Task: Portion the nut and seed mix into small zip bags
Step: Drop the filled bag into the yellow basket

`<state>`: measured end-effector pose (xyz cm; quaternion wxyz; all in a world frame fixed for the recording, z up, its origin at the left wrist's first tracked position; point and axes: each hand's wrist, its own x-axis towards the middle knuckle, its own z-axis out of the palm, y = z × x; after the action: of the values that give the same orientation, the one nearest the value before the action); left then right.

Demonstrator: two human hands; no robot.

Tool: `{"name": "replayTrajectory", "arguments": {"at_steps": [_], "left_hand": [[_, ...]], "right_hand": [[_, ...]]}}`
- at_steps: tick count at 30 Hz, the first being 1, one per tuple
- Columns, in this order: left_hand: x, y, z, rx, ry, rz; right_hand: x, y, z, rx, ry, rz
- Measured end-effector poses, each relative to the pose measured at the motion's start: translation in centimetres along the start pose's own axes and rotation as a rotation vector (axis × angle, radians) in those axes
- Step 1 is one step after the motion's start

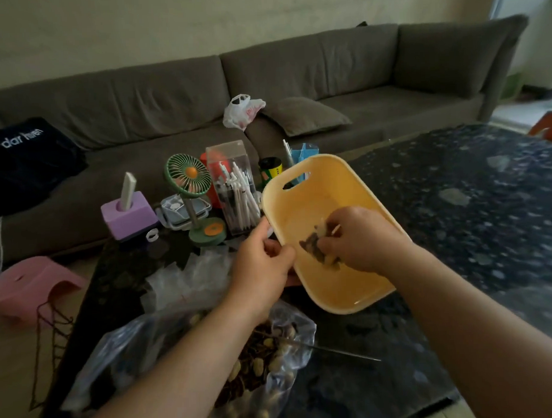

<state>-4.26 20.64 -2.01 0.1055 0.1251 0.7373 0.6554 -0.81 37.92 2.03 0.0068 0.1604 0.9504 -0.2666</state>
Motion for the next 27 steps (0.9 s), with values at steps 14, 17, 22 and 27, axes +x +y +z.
{"name": "replayTrajectory", "arguments": {"at_steps": [14, 17, 22, 27], "left_hand": [[-3.6, -0.2, 1.9, 0.165, 0.019, 0.139], [-3.4, 0.0, 1.8, 0.183, 0.019, 0.152], [-2.2, 0.4, 2.1, 0.185, 0.023, 0.133], [0.6, 1.1, 2.4, -0.049, -0.065, -0.129]], "right_hand": [[0.1, 3.1, 1.7, -0.297, -0.288, 0.141], [-0.2, 3.1, 1.3, -0.289, -0.226, 0.053], [0.0, 3.4, 1.7, -0.326, -0.408, -0.017], [-0.1, 2.4, 0.1, -0.24, -0.268, -0.053]]}}
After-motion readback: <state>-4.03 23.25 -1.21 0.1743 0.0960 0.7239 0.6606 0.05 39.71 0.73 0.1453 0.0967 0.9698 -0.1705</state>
